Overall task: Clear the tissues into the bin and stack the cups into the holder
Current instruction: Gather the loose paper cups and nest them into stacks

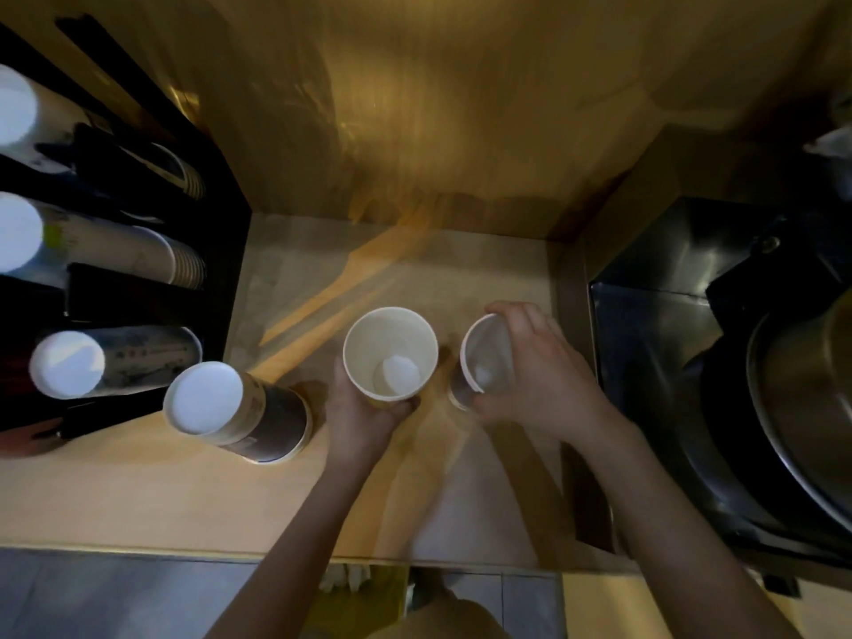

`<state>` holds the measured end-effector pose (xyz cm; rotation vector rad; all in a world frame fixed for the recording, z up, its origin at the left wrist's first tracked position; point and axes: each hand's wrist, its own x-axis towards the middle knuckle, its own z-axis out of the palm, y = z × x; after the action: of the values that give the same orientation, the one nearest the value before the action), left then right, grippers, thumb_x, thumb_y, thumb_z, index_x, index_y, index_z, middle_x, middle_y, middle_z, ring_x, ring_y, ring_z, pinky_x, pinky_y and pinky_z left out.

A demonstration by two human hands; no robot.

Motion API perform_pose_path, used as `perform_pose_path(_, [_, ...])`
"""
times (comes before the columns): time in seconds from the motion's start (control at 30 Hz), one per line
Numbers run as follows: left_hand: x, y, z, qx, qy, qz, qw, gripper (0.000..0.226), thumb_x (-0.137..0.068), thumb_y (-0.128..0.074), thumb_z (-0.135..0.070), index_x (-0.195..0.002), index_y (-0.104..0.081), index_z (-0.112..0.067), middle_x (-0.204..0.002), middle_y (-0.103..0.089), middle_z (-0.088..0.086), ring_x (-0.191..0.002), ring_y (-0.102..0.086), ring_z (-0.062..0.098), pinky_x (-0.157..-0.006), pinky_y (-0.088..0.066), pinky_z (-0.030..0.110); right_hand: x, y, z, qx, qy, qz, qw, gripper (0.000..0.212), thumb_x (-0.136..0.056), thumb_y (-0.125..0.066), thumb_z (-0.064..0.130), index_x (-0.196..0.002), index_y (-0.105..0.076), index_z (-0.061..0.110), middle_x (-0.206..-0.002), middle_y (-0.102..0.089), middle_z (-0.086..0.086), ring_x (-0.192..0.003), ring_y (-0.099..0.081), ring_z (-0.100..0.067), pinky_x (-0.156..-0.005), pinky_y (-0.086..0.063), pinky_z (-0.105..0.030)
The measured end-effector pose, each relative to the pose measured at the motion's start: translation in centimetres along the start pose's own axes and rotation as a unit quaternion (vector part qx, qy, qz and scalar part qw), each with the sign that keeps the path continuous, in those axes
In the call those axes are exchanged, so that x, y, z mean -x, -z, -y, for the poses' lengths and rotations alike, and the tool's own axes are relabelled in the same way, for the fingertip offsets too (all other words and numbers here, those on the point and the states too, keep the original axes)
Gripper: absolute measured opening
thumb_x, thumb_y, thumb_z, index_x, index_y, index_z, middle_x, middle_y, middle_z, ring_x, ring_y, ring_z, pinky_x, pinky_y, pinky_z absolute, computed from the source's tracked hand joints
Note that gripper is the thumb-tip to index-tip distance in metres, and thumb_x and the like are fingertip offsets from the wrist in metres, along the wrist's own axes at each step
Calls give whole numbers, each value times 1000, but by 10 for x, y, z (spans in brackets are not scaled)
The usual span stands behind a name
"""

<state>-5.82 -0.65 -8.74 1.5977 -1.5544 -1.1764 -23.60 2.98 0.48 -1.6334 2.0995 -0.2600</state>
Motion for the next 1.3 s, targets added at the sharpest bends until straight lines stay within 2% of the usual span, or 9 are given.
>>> perform_pose_path(0.23, [22, 6, 3, -15, 1, 34, 999, 94, -48, -75, -28, -131, -36, -10, -130, -53, 12, -111, -48, 16, -87, -33, 25, 7, -4, -4, -21, 11, 19, 1000, 98, -54, -81, 39, -136, -30, 26, -135, -39, 5, -124, -37, -18, -93, -43, -36])
perform_pose_path(0.37, [19, 6, 9, -35, 1, 39, 999, 95, -55, -86, -10, -134, -34, -9, -134, -51, 12, -121, -49, 27, -89, -32, 24, 6, -6, -6, -41, 21, 18, 999, 95, -54, -81, 35, -135, -31, 26, -135, -39, 5, -125, -36, -18, -95, -42, -35])
perform_pose_path(0.5, [14, 6, 13, -54, -4, 47, 997, 94, -58, -84, -8, -136, -32, -9, -137, -49, 12, -124, -46, 28, -90, -32, 23, 6, -10, -6, -35, 38, 17, 999, 95, -56, -80, 35, -136, -30, 26, -137, -38, 4, -128, -32, -17, -95, -34, -28])
perform_pose_path(0.8, [24, 16, 21, -124, 64, 85, 987, 88, -68, -79, -12, -139, -26, -10, -139, -48, 14, -124, -48, 32, -97, -42, 38, 16, -2, 0, -41, 37, 22, 998, 116, -55, -83, 46, -146, -16, 23, -155, -19, -1, -143, -11, -20, -114, -16, -36])
perform_pose_path(0.87, [29, 25, 19, -133, 61, 91, 985, 85, -70, -77, -11, -139, -28, -10, -141, -46, 13, -126, -47, 30, -98, -41, 37, 19, 4, 5, -70, 30, 2, 997, 107, -61, -81, 44, -146, -19, 21, -155, -20, -2, -144, -8, -20, -114, -15, -35])
perform_pose_path(1.0, [37, 56, 11, -164, -25, 121, 979, 53, -75, -73, -12, -123, -51, -10, -126, -60, 9, -117, -55, 24, -93, -41, 27, 27, 14, 31, -112, 87, -97, 985, 59, -81, -67, 21, -135, -43, 17, -145, -38, -4, -141, -19, -18, -107, -17, -24])
perform_pose_path(1.13, [47, 100, -7, -130, -100, 149, 975, 27, -76, -72, -17, -101, -62, -15, -91, -68, 0, -83, -61, 1, -70, -40, 1, 40, 8, 83, -167, 155, -136, 964, 31, -87, -59, 14, -117, -59, 16, -116, -53, 8, -117, -43, -6, -93, -26, -11])
perform_pose_path(1.2, [53, 122, -8, -99, -102, 144, 979, 16, -75, -74, -19, -87, -62, -20, -75, -64, -5, -67, -58, -4, -63, -41, 2, 45, -5, 112, -223, 168, -125, 952, 26, -88, -57, 15, -113, -62, 16, -109, -57, 11, -101, -50, 2, -87, -33, -6])
perform_pose_path(1.3, [54, 154, 12, -113, -66, 124, 984, 10, -76, -73, -22, -79, -64, -19, -74, -65, -3, -67, -57, -1, -61, -40, 5, 43, -35, 147, -268, 166, -67, 947, 39, -86, -59, 22, -125, -53, 21, -121, -59, 1, -115, -52, -10, -97, -40, -23])
